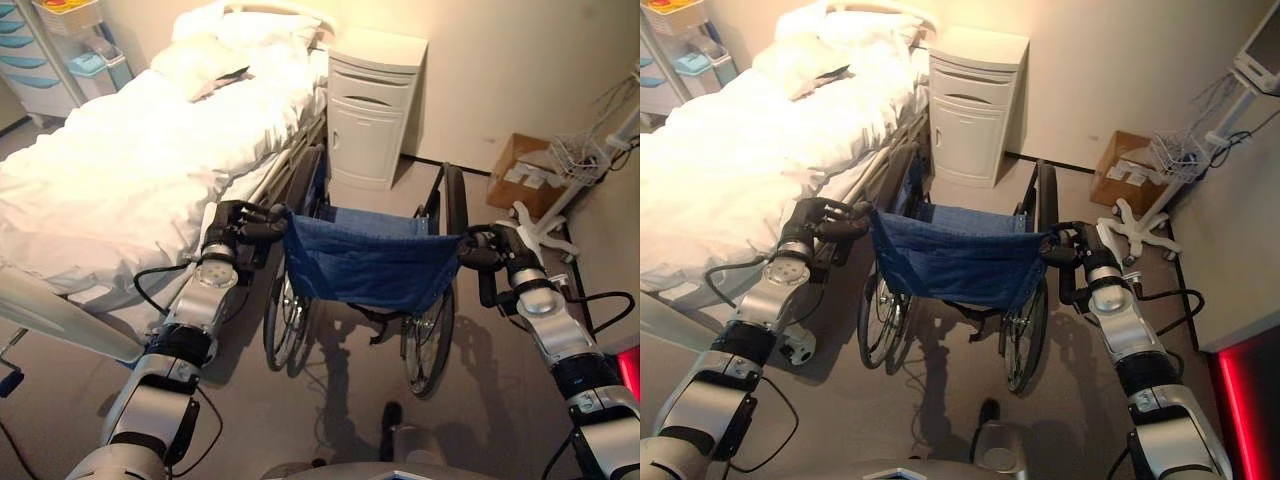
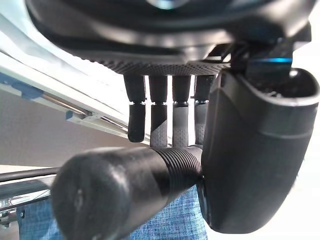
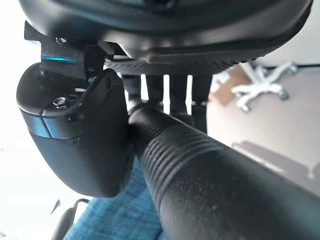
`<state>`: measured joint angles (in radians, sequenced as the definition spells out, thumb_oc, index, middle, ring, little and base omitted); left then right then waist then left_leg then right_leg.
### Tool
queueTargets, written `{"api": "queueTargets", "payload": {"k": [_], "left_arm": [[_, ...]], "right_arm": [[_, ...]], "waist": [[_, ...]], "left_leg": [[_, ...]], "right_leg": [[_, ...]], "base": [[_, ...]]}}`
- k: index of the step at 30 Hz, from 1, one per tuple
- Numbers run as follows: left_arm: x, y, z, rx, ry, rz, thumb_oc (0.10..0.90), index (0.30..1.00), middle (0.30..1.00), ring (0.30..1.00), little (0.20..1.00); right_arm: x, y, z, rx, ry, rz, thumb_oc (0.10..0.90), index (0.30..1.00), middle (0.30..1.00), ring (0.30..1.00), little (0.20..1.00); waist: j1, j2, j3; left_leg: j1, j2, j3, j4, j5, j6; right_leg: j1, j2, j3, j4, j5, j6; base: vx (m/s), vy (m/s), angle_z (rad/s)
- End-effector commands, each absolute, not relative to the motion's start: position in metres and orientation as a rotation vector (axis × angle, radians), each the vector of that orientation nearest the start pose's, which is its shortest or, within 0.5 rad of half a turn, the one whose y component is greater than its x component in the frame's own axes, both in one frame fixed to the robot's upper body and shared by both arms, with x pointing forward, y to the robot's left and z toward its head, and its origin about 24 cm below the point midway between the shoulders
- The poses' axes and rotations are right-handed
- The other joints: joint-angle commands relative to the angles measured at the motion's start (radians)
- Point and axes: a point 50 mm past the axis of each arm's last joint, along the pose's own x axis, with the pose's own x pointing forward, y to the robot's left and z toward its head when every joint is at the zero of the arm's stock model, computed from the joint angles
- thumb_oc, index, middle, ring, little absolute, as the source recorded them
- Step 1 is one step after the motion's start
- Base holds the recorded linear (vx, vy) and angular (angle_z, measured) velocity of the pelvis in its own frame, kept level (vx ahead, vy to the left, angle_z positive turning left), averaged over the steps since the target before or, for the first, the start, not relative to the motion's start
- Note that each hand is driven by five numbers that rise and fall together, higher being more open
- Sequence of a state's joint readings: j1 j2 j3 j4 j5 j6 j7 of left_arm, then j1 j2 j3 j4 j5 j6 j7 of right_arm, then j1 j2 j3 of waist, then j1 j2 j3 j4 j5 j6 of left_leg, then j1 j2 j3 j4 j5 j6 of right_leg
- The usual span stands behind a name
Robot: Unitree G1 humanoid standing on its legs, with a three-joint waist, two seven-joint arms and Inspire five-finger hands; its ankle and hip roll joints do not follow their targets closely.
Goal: Push the wheelchair next to the bed
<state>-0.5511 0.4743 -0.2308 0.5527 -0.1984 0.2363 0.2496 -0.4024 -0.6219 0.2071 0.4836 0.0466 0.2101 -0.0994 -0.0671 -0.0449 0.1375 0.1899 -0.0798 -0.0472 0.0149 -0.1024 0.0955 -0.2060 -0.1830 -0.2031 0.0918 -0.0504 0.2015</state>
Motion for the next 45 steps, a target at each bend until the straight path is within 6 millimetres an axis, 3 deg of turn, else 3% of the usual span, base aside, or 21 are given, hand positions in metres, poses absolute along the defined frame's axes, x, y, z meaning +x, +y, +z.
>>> {"api": "queueTargets", "payload": {"k": [1,3,6,9,10,11,12,14,18,19,20,21,23,25,29,32,37,40,42,45], "left_arm": [[0.324,0.213,0.022,0.530,0.407,0.092,0.400,0.300,0.300,0.300,0.300],[0.320,0.213,0.017,0.514,0.426,0.082,0.400,0.300,0.300,0.300,0.300],[0.314,0.207,0.008,0.481,0.452,0.096,0.400,0.300,0.300,0.300,0.300],[0.314,0.202,0.006,0.471,0.452,0.099,0.400,0.300,0.300,0.300,0.300],[0.317,0.198,0.008,0.475,0.445,0.086,0.400,0.300,0.300,0.300,0.300],[0.318,0.196,0.009,0.478,0.441,0.082,0.400,0.300,0.300,0.300,0.300],[0.320,0.196,0.011,0.481,0.433,0.080,0.400,0.300,0.300,0.300,0.300],[0.320,0.198,0.013,0.483,0.420,0.090,0.400,0.300,0.300,0.300,0.300],[0.318,0.202,0.014,0.488,0.405,0.094,0.400,0.300,0.300,0.300,0.300],[0.318,0.202,0.013,0.493,0.405,0.093,0.400,0.300,0.300,0.300,0.300],[0.314,0.207,0.011,0.500,0.412,0.101,0.400,0.300,0.300,0.300,0.300],[0.311,0.213,0.009,0.501,0.419,0.109,0.400,0.300,0.300,0.300,0.300],[0.307,0.223,0.007,0.505,0.430,0.119,0.400,0.300,0.300,0.300,0.300],[0.305,0.230,0.006,0.508,0.435,0.123,0.400,0.300,0.300,0.300,0.300],[0.307,0.236,0.007,0.528,0.451,0.112,0.400,0.300,0.300,0.300,0.300],[0.311,0.236,0.012,0.552,0.436,0.108,0.400,0.300,0.300,0.300,0.300],[0.313,0.235,0.017,0.588,0.421,0.121,0.400,0.300,0.300,0.300,0.300],[0.314,0.236,0.018,0.589,0.410,0.144,0.400,0.300,0.300,0.300,0.300],[0.317,0.236,0.022,0.587,0.398,0.157,0.400,0.300,0.300,0.300,0.300],[0.322,0.231,0.025,0.582,0.383,0.160,0.400,0.300,0.300,0.300,0.300]], "right_arm": [[0.310,-0.266,0.024,-0.756,0.498,0.017,0.400,0.300,0.300,0.300,0.300],[0.310,-0.269,0.025,-0.761,0.507,0.019,0.400,0.300,0.300,0.300,0.300],[0.312,-0.279,0.031,-0.794,0.513,0.042,0.400,0.300,0.300,0.300,0.300],[0.313,-0.283,0.032,-0.810,0.512,0.041,0.400,0.300,0.300,0.300,0.300],[0.313,-0.287,0.034,-0.806,0.516,0.027,0.400,0.300,0.300,0.300,0.300],[0.314,-0.288,0.035,-0.803,0.515,0.025,0.400,0.300,0.300,0.300,0.300],[0.316,-0.289,0.036,-0.802,0.510,0.023,0.400,0.300,0.300,0.300,0.300],[0.322,-0.285,0.039,-0.804,0.503,0.027,0.400,0.300,0.300,0.300,0.300],[0.326,-0.275,0.037,-0.787,0.509,0.022,0.400,0.300,0.300,0.300,0.300],[0.326,-0.274,0.036,-0.786,0.512,0.022,0.400,0.300,0.300,0.300,0.300],[0.324,-0.273,0.032,-0.772,0.519,0.020,0.400,0.300,0.300,0.300,0.300],[0.321,-0.273,0.030,-0.768,0.524,0.026,0.400,0.300,0.300,0.300,0.300],[0.318,-0.274,0.028,-0.766,0.531,0.040,0.400,0.300,0.300,0.300,0.300],[0.315,-0.276,0.025,-0.766,0.545,0.038,0.400,0.300,0.300,0.300,0.300],[0.305,-0.272,0.011,-0.724,0.576,0.028,0.400,0.300,0.300,0.300,0.300],[0.295,-0.270,0.002,-0.706,0.566,0.023,0.400,0.300,0.300,0.300,0.300],[0.289,-0.265,-0.003,-0.690,0.543,0.033,0.400,0.300,0.300,0.300,0.300],[0.294,-0.259,0.002,-0.693,0.522,0.048,0.400,0.300,0.300,0.300,0.300],[0.301,-0.256,0.008,-0.694,0.503,0.048,0.400,0.300,0.300,0.300,0.300],[0.307,-0.256,0.014,-0.705,0.482,0.037,0.400,0.300,0.300,0.300,0.300]], "waist": [[0.048,-0.021,0.038],[0.045,-0.016,0.031],[0.036,-0.021,0.012],[0.030,-0.020,0.004],[0.050,-0.023,0.020],[0.057,-0.026,0.028],[0.070,-0.038,0.043],[0.096,-0.033,0.063],[0.139,0.006,0.085],[0.142,0.008,0.088],[0.157,0.022,0.090],[0.163,0.029,0.088],[0.163,0.037,0.083],[0.155,0.046,0.073],[0.155,0.038,0.052],[0.152,0.032,0.043],[0.152,0.016,0.033],[0.130,0.024,0.048],[0.114,0.026,0.061],[0.079,0.007,0.075]], "left_leg": [[-0.082,-0.016,0.160,0.183,-0.122,-0.032],[-0.067,0.003,0.128,0.256,-0.124,-0.055],[-0.039,0.079,0.152,0.389,-0.007,-0.119],[-0.035,0.119,0.184,0.472,0.058,-0.149],[-0.112,0.172,0.214,0.565,0.080,-0.171],[-0.138,0.186,0.222,0.574,0.077,-0.172],[-0.177,0.170,0.227,0.549,0.075,-0.151],[-0.188,0.142,0.205,0.424,0.064,-0.139],[-0.289,0.172,0.154,0.155,0.223,-0.182],[-0.291,0.174,0.150,0.135,0.237,-0.186],[-0.311,0.206,0.133,0.040,0.291,-0.199],[-0.313,0.218,0.122,-0.012,0.305,-0.204],[-0.303,0.235,0.130,-0.044,0.299,-0.201],[-0.285,0.237,0.170,-0.021,0.258,-0.187],[-0.308,0.177,0.177,0.123,0.148,-0.144],[-0.316,0.131,0.196,0.130,0.126,-0.106],[-0.286,0.092,0.257,0.119,0.086,-0.077],[-0.232,0.095,0.271,0.099,0.076,-0.080],[-0.194,0.090,0.281,0.082,0.067,-0.082],[-0.157,0.048,0.279,0.073,0.023,-0.073]], "right_leg": [[0.038,0.015,0.022,0.032,0.195,-0.026],[0.051,0.045,0.041,0.099,0.141,-0.050],[0.110,0.074,-0.010,0.069,0.098,-0.105],[0.134,0.091,-0.042,0.065,0.068,-0.135],[0.194,0.104,-0.078,0.068,0.022,-0.154],[0.209,0.103,-0.085,0.066,0.018,-0.156],[0.223,0.090,-0.089,0.058,0.027,-0.157],[0.261,0.105,-0.066,0.051,0.013,-0.144],[0.341,0.155,-0.031,0.025,-0.034,-0.146],[0.349,0.157,-0.026,0.022,-0.037,-0.147],[0.384,0.163,-0.009,0.010,-0.052,-0.145],[0.399,0.163,-0.001,0.010,-0.062,-0.141],[0.420,0.145,0.007,0.020,-0.083,-0.133],[0.428,0.114,-0.009,0.042,-0.103,-0.121],[0.419,0.041,-0.018,0.144,-0.135,-0.081],[0.403,-0.007,-0.010,0.272,-0.091,-0.053],[0.340,-0.052,-0.050,0.387,0.022,-0.039],[0.242,-0.004,-0.061,0.288,-0.010,-0.063],[0.176,0.010,-0.074,0.213,0.015,-0.072],[0.097,0.019,-0.050,0.054,0.115,-0.048]], "base": [[0.44,-0.276,0.44],[0.40,-0.241,0.55],[0.34,-0.229,0.70],[0.30,-0.208,0.45],[0.33,-0.221,0.27],[0.34,-0.224,0.26],[0.19,-0.057,0.20],[0.24,0.017,-0.04],[0.31,0.092,-0.14],[0.45,0.160,-0.34],[0.47,0.184,-0.30],[0.59,0.284,-0.43],[0.44,0.289,-0.59],[0.38,0.301,-0.70],[0.37,0.303,-0.20],[0.30,0.308,-0.13],[0.25,0.214,-0.34],[0.22,0.071,-0.41],[0.14,-0.003,-0.17],[0.18,-0.052,0.14]]}}
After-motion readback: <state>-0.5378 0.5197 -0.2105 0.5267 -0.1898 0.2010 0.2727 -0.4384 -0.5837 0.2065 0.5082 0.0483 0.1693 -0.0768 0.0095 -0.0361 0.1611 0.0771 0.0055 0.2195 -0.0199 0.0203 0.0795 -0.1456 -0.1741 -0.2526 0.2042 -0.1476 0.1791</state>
